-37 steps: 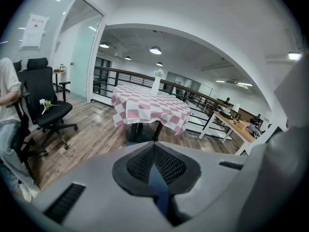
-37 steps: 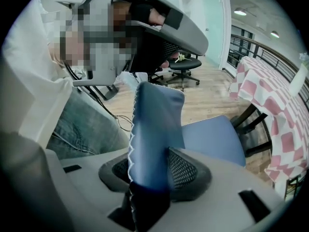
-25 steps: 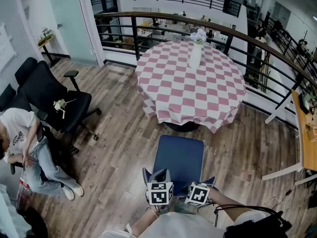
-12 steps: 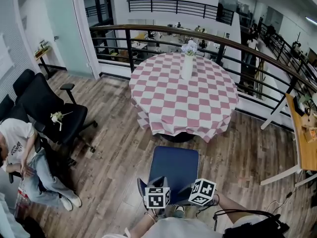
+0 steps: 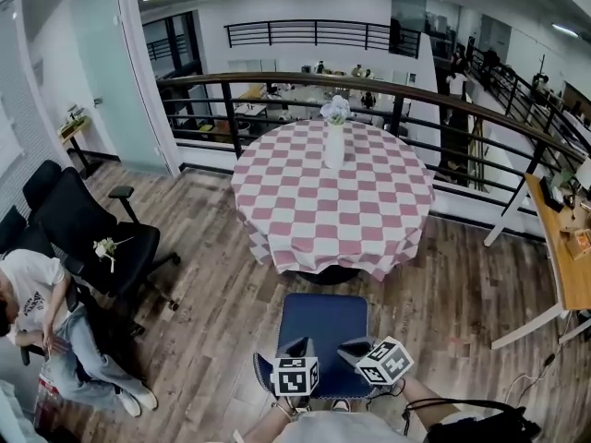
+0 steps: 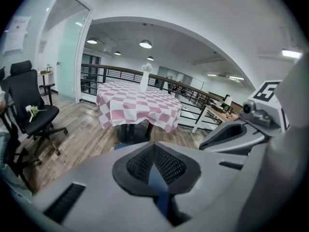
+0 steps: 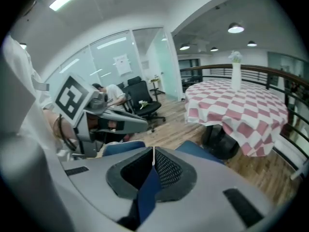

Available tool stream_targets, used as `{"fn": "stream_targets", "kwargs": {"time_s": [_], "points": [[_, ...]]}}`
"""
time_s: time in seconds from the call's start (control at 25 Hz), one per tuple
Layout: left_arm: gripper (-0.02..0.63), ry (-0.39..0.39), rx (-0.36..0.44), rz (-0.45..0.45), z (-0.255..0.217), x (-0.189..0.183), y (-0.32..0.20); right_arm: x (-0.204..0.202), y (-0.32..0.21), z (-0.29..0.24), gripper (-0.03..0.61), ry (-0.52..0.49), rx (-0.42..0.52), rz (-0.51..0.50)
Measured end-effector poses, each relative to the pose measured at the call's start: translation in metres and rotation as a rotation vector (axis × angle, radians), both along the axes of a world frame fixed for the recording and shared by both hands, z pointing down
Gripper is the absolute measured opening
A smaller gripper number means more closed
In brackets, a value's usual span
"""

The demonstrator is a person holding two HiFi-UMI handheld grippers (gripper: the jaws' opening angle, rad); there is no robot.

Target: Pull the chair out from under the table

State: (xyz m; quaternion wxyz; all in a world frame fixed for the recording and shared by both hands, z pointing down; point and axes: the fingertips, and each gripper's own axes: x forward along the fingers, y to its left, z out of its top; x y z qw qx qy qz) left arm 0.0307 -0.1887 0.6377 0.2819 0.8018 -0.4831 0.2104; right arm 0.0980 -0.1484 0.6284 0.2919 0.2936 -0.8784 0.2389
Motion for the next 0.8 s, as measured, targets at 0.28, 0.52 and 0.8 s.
{"fn": "stream_targets", "kwargs": {"time_s": [0.28, 0.52, 0.8], "points": [[0.002, -0.022, 0.022, 0.038, -0.004, 0.019, -0.013, 0.045, -0.03, 0.014, 0.018, 0.035, 0.001, 0.388], [0.002, 0.002, 0.089, 0.059, -0.032, 0.039, -0.035, 0.087, -0.062, -0.024, 0.018, 0.013, 0.165, 0.695], [0.002, 0.033, 0.234, 0.078, -0.087, 0.06, -0.07, 0.104, -0.089, -0.077, 0.018, -0.007, 0.371, 0.791]]}}
